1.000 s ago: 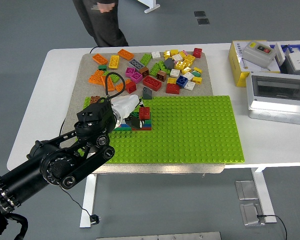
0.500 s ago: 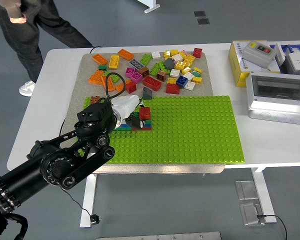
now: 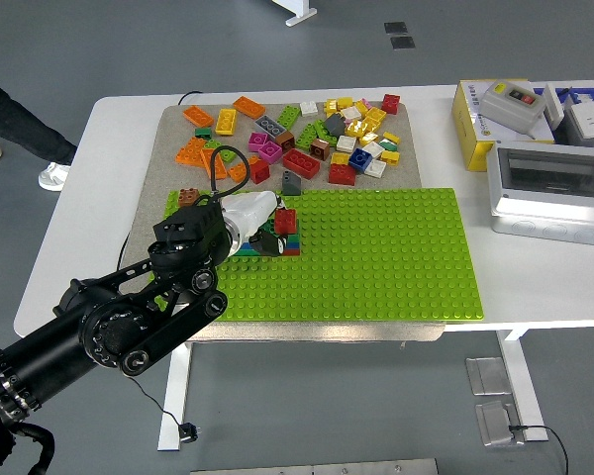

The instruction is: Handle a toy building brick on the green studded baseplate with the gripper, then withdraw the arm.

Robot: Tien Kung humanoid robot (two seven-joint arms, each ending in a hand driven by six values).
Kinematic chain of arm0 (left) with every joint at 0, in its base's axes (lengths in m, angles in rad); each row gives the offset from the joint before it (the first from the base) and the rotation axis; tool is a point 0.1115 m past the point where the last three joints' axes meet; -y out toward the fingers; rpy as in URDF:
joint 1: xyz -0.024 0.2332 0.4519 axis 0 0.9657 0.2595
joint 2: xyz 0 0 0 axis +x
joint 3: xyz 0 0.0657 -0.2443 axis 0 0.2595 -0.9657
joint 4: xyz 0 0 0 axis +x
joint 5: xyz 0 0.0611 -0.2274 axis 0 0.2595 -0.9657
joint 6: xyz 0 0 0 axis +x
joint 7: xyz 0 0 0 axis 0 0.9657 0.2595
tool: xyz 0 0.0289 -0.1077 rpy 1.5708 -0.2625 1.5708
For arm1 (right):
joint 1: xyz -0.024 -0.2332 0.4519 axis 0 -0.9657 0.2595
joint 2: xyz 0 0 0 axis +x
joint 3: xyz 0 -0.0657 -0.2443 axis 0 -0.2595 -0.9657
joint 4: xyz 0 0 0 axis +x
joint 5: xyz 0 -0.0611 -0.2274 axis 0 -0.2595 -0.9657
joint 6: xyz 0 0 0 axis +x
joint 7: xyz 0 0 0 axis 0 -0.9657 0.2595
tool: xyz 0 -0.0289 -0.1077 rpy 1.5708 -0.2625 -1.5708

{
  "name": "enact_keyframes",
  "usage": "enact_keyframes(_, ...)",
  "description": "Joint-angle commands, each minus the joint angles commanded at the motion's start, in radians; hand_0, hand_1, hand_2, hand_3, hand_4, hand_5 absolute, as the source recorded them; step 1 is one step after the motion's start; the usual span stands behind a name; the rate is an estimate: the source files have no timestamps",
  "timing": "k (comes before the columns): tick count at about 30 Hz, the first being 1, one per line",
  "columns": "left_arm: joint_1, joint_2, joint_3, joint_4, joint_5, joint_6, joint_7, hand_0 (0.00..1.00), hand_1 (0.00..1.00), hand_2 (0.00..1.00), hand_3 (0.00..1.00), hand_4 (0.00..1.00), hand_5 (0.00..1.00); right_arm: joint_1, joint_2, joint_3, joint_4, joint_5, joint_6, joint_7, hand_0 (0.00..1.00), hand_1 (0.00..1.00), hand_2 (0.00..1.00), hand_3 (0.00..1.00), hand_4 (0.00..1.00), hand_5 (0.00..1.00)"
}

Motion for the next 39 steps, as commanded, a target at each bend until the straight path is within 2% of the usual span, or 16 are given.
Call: enact_keyframes(39,-0.002,0.002,-0.002,0.001,-0.018,-0.017,0.000,0.932,0.933,0.932,0.762,0.557,0.222,0.000,0.000,-0.001,0.000,-0.001,-0.003,0.004,0.689,0.642,0.625,0.659,0.431,0.801)
